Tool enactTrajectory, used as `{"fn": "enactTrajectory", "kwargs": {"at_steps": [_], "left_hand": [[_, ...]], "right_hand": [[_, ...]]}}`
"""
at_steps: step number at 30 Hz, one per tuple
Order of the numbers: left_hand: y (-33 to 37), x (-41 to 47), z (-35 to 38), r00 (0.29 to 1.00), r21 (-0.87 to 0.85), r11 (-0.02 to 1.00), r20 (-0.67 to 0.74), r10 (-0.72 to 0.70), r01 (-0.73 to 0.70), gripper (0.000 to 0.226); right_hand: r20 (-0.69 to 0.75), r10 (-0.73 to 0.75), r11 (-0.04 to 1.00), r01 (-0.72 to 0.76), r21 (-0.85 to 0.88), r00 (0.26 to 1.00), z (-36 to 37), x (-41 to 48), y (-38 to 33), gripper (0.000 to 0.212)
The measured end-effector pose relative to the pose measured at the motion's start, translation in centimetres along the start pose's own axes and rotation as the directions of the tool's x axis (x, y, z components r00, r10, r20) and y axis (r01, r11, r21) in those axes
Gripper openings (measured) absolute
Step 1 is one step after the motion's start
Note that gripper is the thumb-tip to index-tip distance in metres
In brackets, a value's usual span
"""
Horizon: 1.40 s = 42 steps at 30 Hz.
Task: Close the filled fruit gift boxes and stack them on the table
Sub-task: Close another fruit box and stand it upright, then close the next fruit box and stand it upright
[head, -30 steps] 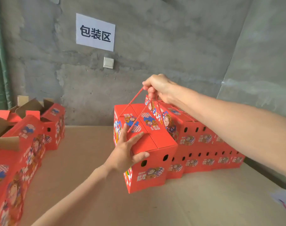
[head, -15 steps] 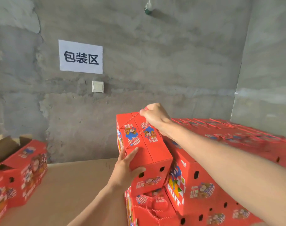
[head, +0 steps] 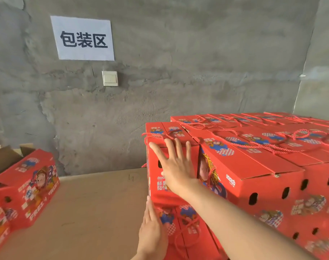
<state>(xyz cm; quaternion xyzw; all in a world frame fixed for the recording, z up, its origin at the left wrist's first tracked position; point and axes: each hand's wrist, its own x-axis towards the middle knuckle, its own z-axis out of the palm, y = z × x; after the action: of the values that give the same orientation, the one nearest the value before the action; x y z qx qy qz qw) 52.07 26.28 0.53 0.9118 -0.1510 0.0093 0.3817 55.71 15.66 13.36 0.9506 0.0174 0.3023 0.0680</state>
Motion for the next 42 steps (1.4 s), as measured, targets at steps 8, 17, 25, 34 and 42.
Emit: {"fn": "enactTrajectory", "kwargs": {"at_steps": [8,17,25,34,42], "left_hand": [[-0.6,0.9,0.2,0.991,0.321,0.945,0.132,0.021,-0.063,0.047],[-0.1,0.6,0.3,0.994,0.245,0.969,0.112,0.009,-0.036,0.044],[-0.3,0.7,0.3,0.991,0.238,0.971,0.135,-0.003,-0.03,0.051],[0.3,-2.4,-2.1,0.996,0.307,0.951,-0.067,0.052,-0.029,0.04],[-7.2,-14.8,-11.3,0.994,0.072,0.997,-0.106,0.037,-0.029,0.029]], "right_hand": [[-0.008,0.039,0.999,-0.039,-0.009,0.999,3.7,5.6,1.1,0.104],[-0.08,0.051,0.995,-0.044,0.085,0.995,6.1,4.3,-0.6,0.104],[0.239,-0.031,0.998,0.019,0.054,0.97,8.9,1.9,-1.4,0.084],[0.501,0.175,0.916,-0.327,0.233,0.848,6.2,-6.9,-3.4,0.027],[0.477,0.096,0.935,-0.244,0.258,0.873,2.9,-9.4,-4.5,0.047]]}}
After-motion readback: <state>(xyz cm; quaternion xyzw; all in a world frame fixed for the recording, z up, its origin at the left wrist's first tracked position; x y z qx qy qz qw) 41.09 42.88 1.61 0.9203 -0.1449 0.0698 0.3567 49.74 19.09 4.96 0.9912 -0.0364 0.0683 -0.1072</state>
